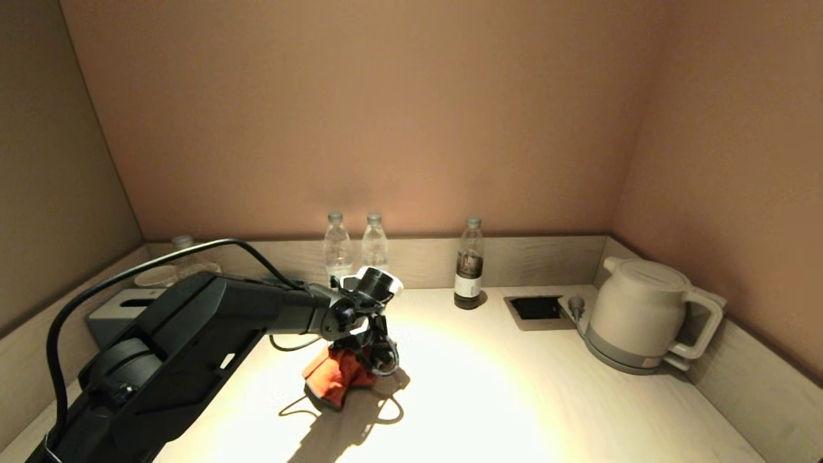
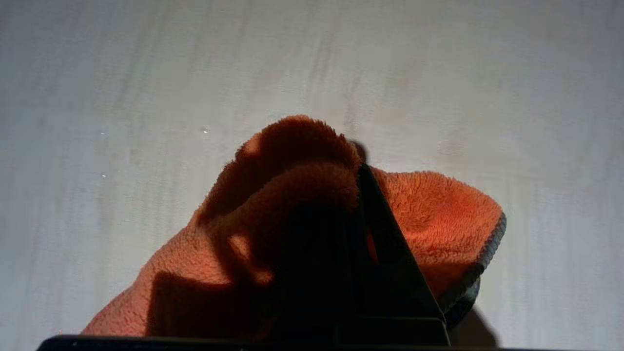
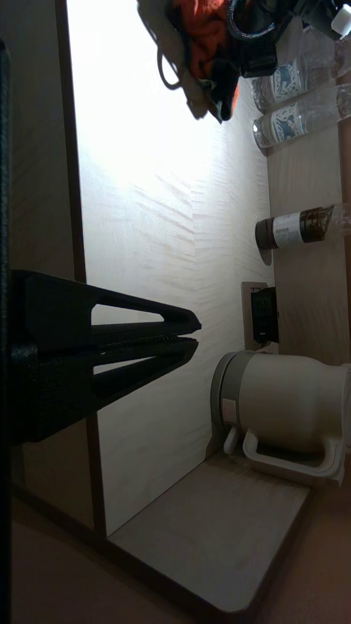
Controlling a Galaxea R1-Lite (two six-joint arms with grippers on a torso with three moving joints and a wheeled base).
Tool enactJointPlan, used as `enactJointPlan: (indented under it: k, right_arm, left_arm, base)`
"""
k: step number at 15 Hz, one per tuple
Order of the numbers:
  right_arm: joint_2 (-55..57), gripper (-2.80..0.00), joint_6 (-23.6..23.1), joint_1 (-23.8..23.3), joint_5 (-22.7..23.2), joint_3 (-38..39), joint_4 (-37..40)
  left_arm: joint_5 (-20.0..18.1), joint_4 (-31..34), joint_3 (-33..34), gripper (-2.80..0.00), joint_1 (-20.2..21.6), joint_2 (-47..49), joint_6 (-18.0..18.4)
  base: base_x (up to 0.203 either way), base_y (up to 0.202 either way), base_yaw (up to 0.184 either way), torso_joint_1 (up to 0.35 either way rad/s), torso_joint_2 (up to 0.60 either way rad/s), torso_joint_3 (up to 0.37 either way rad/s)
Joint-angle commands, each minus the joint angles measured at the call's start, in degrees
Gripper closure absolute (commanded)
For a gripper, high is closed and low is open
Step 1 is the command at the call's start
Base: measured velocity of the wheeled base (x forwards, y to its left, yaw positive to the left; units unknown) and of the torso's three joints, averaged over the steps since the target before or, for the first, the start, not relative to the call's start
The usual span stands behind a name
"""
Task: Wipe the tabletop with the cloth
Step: Sweep the stains on the table
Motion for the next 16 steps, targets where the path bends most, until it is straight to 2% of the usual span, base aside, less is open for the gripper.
enactJointPlan:
  k: [1, 11, 16]
  right_arm:
    - [0.07, 0.0, 0.0, -0.01, 0.07, 0.0, -0.04]
    - [0.07, 0.0, 0.0, -0.01, 0.0, 0.0, -0.04]
    - [0.07, 0.0, 0.0, -0.01, 0.0, 0.0, -0.04]
  left_arm:
    - [0.52, 0.21, 0.33, 0.0, 3.16, -0.63, -0.31]
    - [2.06, -1.01, 1.28, 0.0, 10.42, -1.63, 0.78]
    - [1.97, -1.14, 1.72, 0.0, 11.85, -1.19, 1.17]
  base:
    - [0.0, 0.0, 0.0, 0.0, 0.0, 0.0]
    - [0.0, 0.0, 0.0, 0.0, 0.0, 0.0]
    - [0.0, 0.0, 0.0, 0.0, 0.0, 0.0]
